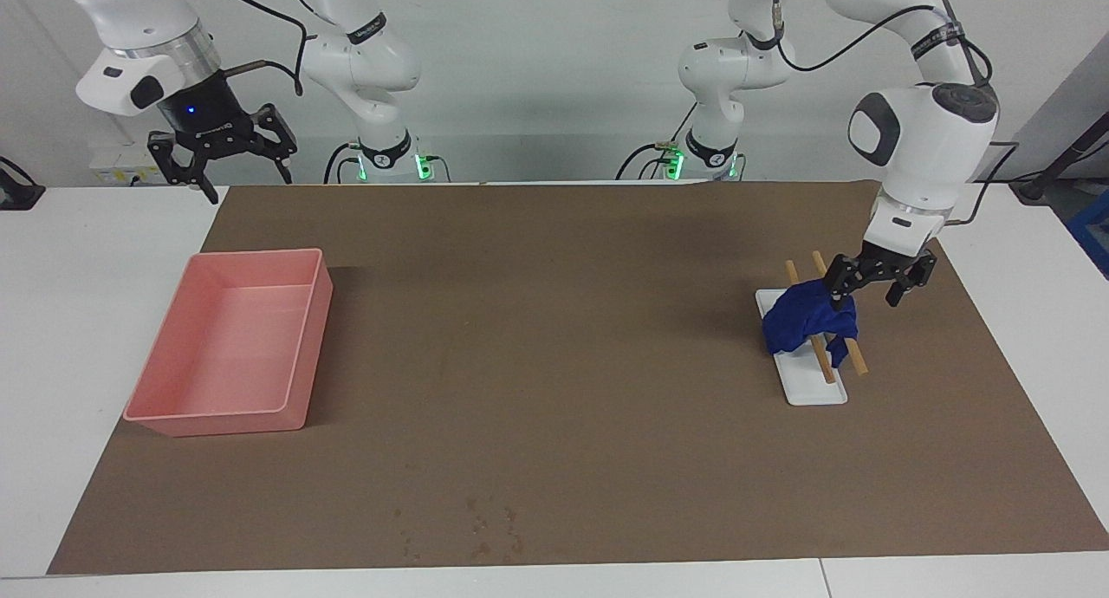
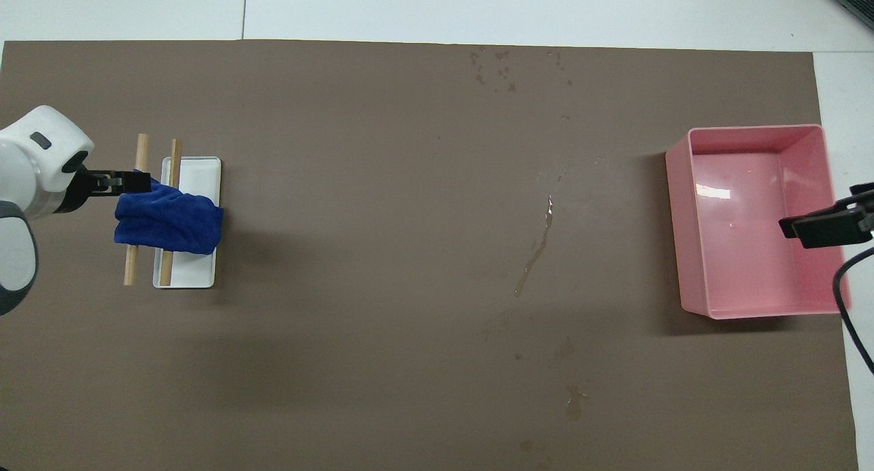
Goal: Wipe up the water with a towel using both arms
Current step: 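Grasp the blue towel with the left gripper while the right gripper rises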
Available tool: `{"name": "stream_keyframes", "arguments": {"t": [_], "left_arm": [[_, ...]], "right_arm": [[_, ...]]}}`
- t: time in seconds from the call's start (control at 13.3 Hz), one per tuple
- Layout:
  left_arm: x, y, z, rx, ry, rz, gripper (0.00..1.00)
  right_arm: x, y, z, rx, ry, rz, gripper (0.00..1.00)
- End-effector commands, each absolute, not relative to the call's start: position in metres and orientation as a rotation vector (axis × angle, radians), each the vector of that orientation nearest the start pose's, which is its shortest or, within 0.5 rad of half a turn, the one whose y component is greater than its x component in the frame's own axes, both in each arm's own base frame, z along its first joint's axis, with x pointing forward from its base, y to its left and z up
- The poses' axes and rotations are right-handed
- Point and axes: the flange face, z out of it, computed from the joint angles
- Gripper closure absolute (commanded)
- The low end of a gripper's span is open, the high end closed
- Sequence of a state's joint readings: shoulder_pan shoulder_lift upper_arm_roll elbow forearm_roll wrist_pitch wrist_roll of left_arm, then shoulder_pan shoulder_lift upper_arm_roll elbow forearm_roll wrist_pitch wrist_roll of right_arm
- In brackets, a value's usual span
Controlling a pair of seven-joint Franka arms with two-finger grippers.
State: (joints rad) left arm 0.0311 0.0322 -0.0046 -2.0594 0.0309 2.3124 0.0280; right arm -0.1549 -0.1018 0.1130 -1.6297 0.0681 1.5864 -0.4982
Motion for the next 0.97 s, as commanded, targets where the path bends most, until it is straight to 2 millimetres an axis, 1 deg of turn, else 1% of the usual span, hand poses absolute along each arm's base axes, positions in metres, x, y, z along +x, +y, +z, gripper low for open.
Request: {"name": "stream_keyframes", "arguments": {"t": [0.0, 0.07, 0.15, 0.22, 0.3, 0.37, 0.52, 0.67, 0.82, 0.9], "left_arm": [[0.568, 0.013, 0.436, -3.070, 0.025, -0.356, 0.00], [0.567, 0.013, 0.434, -3.071, 0.025, -0.349, 0.05], [0.566, 0.013, 0.433, -3.071, 0.025, -0.347, 0.19], [0.566, 0.013, 0.433, -3.071, 0.025, -0.347, 0.37], [0.566, 0.013, 0.433, -3.072, 0.025, -0.340, 0.52], [0.565, 0.014, 0.433, -3.073, 0.020, -0.333, 0.69], [0.564, 0.013, 0.433, -3.074, 0.006, -0.329, 1.00], [0.567, 0.013, 0.438, -3.076, -0.005, -0.315, 1.00], [0.574, 0.014, 0.455, -3.079, -0.049, -0.269, 1.00], [0.579, 0.016, 0.469, -3.081, -0.059, -0.240, 1.00]], "right_arm": [[0.514, 0.017, 0.653, -2.941, -0.952, -0.102, 0.00], [0.514, 0.027, 0.655, -2.907, -1.065, -0.116, 0.00], [0.515, 0.034, 0.656, -2.871, -1.178, -0.137, 0.00], [0.515, 0.051, 0.655, -2.830, -1.281, -0.153, 0.00], [0.512, 0.074, 0.656, -2.788, -1.369, -0.157, 0.00], [0.507, 0.088, 0.655, -2.766, -1.414, -0.156, 0.00], [0.503, 0.113, 0.653, -2.724, -1.491, -0.193, 0.00], [0.501, 0.139, 0.652, -2.658, -1.541, -0.299, 0.00], [0.496, 0.150, 0.644, -2.618, -1.554, -0.382, 0.00], [0.489, 0.162, 0.633, -2.579, -1.573, -0.418, 0.00]]}}
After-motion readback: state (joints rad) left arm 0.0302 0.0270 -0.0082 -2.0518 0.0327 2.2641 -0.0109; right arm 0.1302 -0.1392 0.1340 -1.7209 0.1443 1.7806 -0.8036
